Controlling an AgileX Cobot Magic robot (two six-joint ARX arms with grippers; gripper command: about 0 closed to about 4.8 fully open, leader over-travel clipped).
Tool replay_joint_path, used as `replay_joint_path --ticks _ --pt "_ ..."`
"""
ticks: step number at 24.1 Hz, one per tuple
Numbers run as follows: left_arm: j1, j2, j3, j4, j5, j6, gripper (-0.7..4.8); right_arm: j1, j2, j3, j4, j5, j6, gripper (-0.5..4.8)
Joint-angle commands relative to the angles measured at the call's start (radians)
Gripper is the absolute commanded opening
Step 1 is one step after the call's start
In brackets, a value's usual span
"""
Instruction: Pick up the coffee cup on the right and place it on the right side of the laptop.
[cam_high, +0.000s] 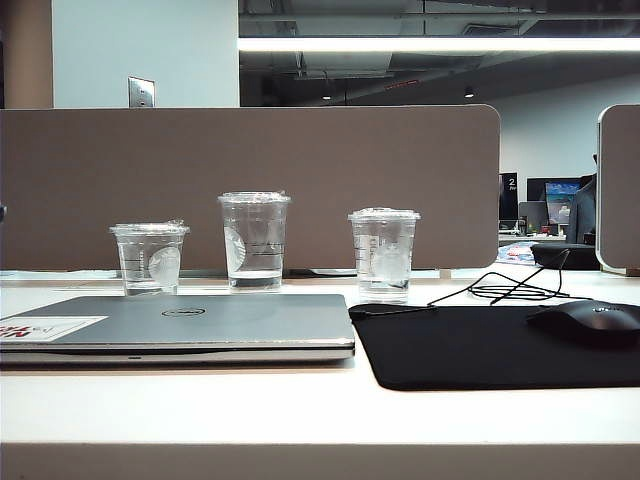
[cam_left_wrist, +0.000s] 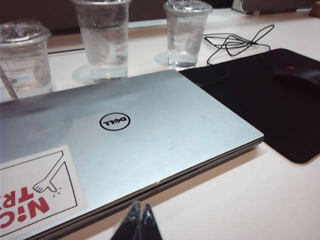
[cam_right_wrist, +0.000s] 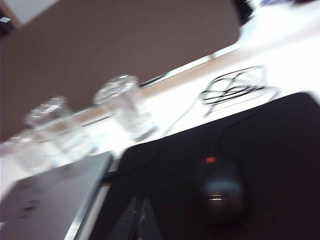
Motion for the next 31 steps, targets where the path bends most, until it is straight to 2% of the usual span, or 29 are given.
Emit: replay_joint_path --ticks 1,5,7,9,10,11,13,14,15,19,24,26,31 --pt "0.002 0.0 0.003 -0.005 0.001 0.004 -0.05 0.002 0.002 0.014 0.168 -0.1 0.076 -0.06" --pt "0.002 0.0 0.003 -0.005 0.001 0.004 -0.05 0.002 0.08 0.106 0.142 -0.071 0.04 -0.05" --pt "0.002 0.0 0.003 -0.005 0.002 0.004 -0.05 0.004 0.164 0.157 0.166 -0.073 0.001 -0.05" --pt "0.002 0.0 0.003 -0.005 0.001 0.004 -0.05 0.011 0.3 0.22 0.218 -0.091 -0.047 0.17" --pt "0.002 0.0 0.003 -0.005 0.001 0.004 -0.05 0.026 0.459 0.284 0.275 -0.129 -0.111 0.7" --pt "0.002 0.0 0.003 -0.004 0.001 0.004 -0.05 0.048 0.618 0.34 0.333 -0.15 -0.155 1.48" --pt "0.002 0.0 0.003 -0.004 0.001 0.004 -0.05 0.077 0.776 0.394 0.405 -0.17 -0.199 2.95" --pt "0.002 0.0 0.003 -0.005 0.001 0.004 -0.05 0.101 0.877 0.429 0.45 -0.169 -0.242 4.19" --pt "0.002 0.0 0.003 -0.005 0.001 0.004 -0.05 0.122 0.974 0.462 0.489 -0.168 -0.299 4.79" --pt "0.002 0.0 0.003 -0.005 0.001 0.004 -0.05 0.171 1.283 0.58 0.607 -0.166 -0.465 4.79" --pt "0.003 0.0 0.003 -0.004 0.001 0.004 -0.05 0.19 1.609 0.734 0.763 -0.165 -0.474 4.79" --pt "0.003 0.0 0.003 -0.005 0.001 0.004 -0.05 0.189 1.805 0.866 0.771 -0.165 -0.475 4.79" --pt "0.003 0.0 0.003 -0.005 0.001 0.004 -0.05 0.19 1.997 1.016 0.767 -0.175 -0.481 4.79"
